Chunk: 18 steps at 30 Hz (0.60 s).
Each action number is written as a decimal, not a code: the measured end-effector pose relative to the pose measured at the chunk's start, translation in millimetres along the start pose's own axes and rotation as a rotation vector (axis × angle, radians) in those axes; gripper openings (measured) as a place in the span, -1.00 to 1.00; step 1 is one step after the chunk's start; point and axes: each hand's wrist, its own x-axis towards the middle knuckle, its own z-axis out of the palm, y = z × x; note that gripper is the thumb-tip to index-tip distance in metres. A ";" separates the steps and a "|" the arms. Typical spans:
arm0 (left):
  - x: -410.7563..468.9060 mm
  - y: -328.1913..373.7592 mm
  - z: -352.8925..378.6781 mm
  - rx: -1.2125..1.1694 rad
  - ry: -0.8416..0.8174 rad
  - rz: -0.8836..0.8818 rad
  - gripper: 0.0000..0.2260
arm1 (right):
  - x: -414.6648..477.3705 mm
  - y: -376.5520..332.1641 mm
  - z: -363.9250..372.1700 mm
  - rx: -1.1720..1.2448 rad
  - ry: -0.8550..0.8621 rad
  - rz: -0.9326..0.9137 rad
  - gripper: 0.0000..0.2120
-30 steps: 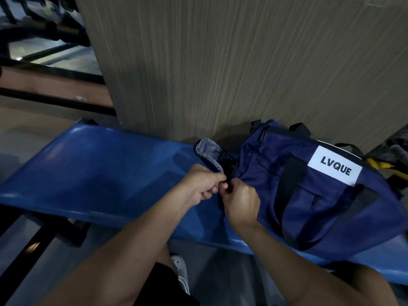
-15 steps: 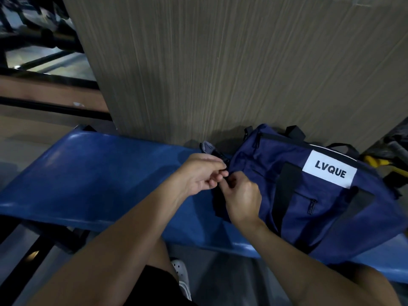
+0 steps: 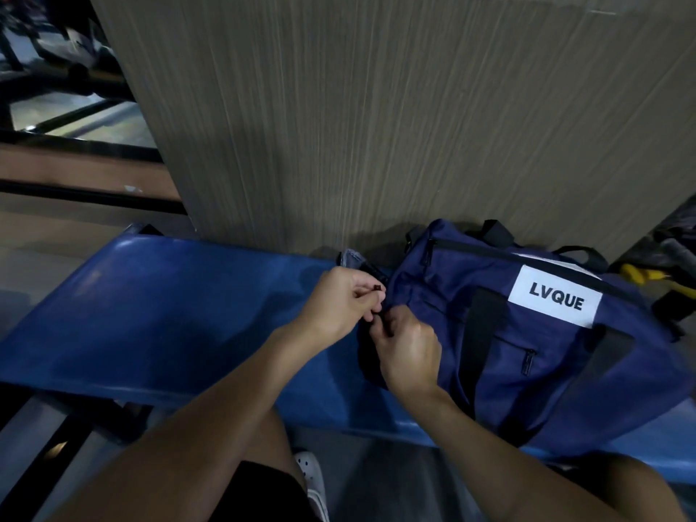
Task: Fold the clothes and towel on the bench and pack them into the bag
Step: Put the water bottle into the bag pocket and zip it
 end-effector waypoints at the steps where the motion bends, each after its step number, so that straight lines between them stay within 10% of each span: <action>1: 0.4 0.0 0.5 0.014 0.017 0.031 -0.92 | -1.4 1.8 -0.9 -0.002 0.004 -0.007 -0.79; 18: 20.3 5.9 -5.6 0.219 0.003 0.220 -0.93 | 14.6 -10.3 -18.5 -0.058 0.140 -0.184 -0.76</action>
